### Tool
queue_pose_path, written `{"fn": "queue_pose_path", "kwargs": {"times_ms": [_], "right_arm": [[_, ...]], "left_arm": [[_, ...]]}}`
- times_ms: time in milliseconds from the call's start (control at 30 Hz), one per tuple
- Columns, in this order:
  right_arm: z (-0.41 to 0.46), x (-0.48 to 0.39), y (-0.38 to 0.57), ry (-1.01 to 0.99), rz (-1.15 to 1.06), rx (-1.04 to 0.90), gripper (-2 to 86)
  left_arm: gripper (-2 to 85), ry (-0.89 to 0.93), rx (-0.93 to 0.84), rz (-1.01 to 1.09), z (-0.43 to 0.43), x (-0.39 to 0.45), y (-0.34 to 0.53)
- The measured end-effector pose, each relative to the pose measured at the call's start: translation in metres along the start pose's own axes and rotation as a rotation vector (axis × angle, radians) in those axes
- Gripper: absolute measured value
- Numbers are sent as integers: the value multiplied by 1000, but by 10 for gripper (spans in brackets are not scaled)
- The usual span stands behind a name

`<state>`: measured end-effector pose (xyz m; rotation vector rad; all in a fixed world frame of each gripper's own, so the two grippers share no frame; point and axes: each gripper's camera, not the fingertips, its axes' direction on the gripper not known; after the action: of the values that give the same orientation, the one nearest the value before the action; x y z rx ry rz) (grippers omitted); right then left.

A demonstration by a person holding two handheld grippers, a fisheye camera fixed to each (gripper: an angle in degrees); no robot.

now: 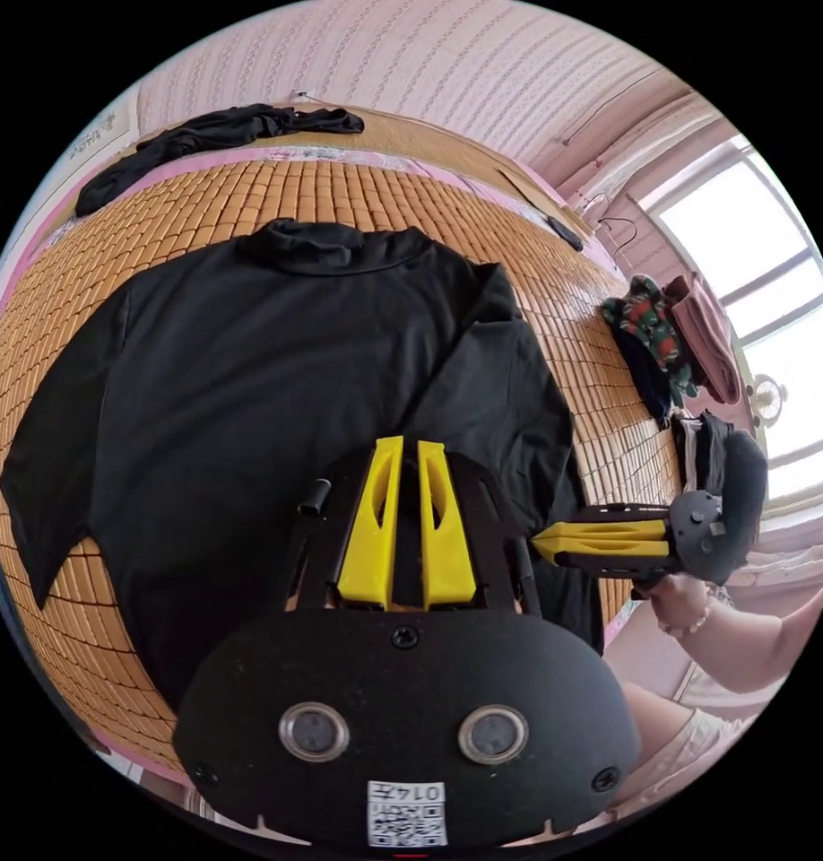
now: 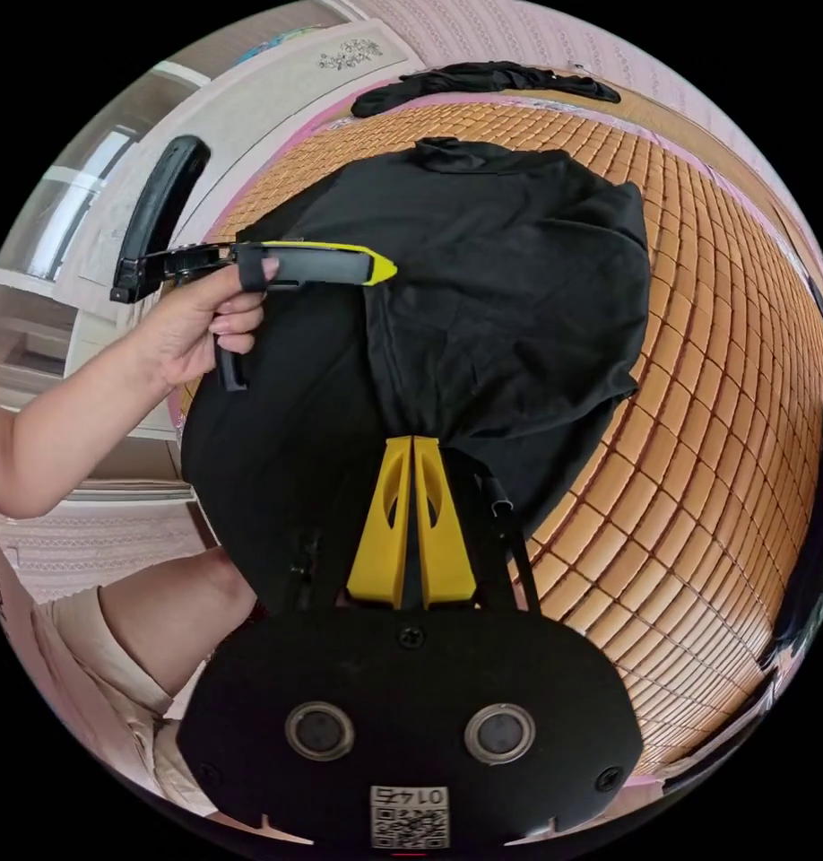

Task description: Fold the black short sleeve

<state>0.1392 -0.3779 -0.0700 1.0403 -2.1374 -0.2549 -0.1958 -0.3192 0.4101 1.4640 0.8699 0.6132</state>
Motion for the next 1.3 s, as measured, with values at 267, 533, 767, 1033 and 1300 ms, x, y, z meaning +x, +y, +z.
{"fn": "queue_pose_path", "kwargs": {"times_ms": [267,533,767,1033,1300], "right_arm": [[-35,53,-41,20,55,228,52],[16,195,-179,62,209,192,37],[45,234,-202,-3,241,152,30],[31,193,-162,93,175,228,27],[122,-20,-204,-147,-354,151,51]], "left_arm": [[8,-76,-14,64,-22,18,-16],[-1,-79,5,46,-60,25,-39],[8,-48,27,49,-99,21,-63],[43,8,192,-239,-221,-65,-59],[20,-254,209,-536,-346,-185,-6]]}}
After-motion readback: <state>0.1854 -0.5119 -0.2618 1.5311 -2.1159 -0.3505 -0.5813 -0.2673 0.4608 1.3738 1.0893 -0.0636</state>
